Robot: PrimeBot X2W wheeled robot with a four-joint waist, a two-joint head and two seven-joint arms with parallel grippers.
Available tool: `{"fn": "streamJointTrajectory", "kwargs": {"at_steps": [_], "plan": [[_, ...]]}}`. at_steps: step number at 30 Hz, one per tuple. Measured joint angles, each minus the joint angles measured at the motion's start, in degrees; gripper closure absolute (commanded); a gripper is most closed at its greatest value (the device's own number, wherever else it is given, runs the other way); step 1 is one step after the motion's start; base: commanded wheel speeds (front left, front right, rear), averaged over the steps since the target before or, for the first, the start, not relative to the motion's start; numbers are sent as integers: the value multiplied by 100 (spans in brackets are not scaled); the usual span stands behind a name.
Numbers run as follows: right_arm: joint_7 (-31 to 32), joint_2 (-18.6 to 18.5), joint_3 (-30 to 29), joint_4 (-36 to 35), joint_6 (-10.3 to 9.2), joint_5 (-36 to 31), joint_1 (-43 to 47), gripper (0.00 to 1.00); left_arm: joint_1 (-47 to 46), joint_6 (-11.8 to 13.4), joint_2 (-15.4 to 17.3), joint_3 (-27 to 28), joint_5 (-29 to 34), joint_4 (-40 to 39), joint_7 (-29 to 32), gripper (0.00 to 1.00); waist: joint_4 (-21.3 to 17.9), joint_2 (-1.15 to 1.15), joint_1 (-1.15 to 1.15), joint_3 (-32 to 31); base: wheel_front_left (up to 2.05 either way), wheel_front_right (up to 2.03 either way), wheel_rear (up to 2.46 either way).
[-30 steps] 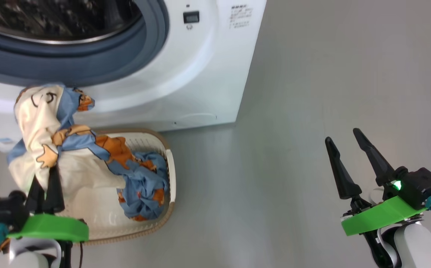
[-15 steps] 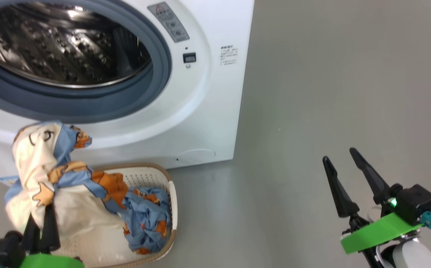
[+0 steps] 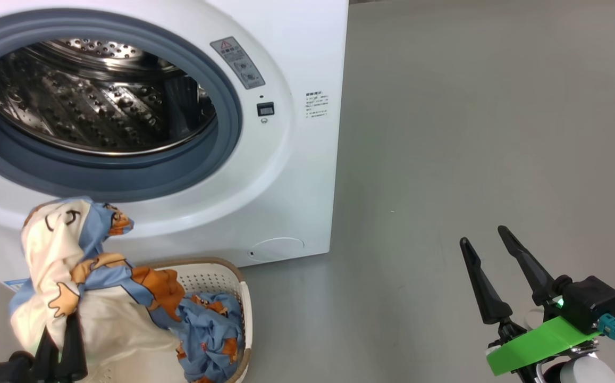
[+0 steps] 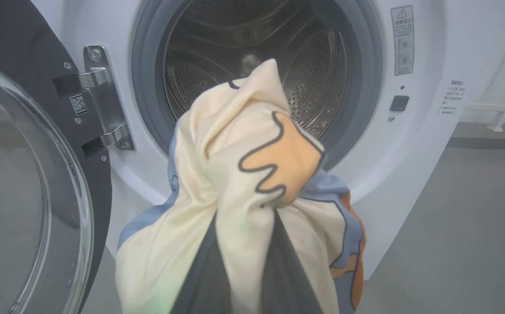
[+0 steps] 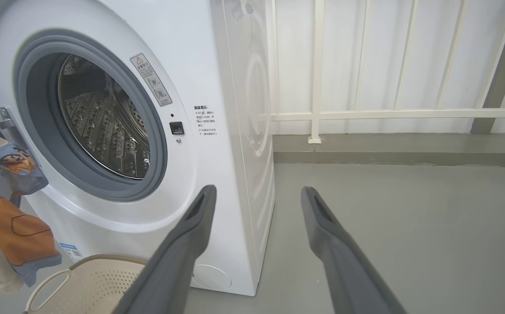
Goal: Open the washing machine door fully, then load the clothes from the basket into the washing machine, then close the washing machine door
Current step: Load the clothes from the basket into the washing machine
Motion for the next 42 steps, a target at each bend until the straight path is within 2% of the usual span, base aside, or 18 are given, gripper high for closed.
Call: {"fn": "streamJointTrajectory", "kwargs": {"at_steps": [11,23,33,42], "plan": [[0,0,-13,-3,0,-5,77,0,114,8,-2,1,-16,-7,0,100,25,0,0,-77,0,0,0],[0,-1,-133,-69,0,-14,73,0,-50,34,-9,-113,-159,30,0,100,61,0,0,266,0,0,0],[0,9,-145,-164,0,-14,-231,0,-1101,-55,21,-80,-121,269,0,100,42,0,0,858,0,0,0],[0,67,-124,-182,0,-14,-514,0,-2535,-187,353,-212,13,1057,-1,100,-85,0,0,1424,0,0,0]]}}
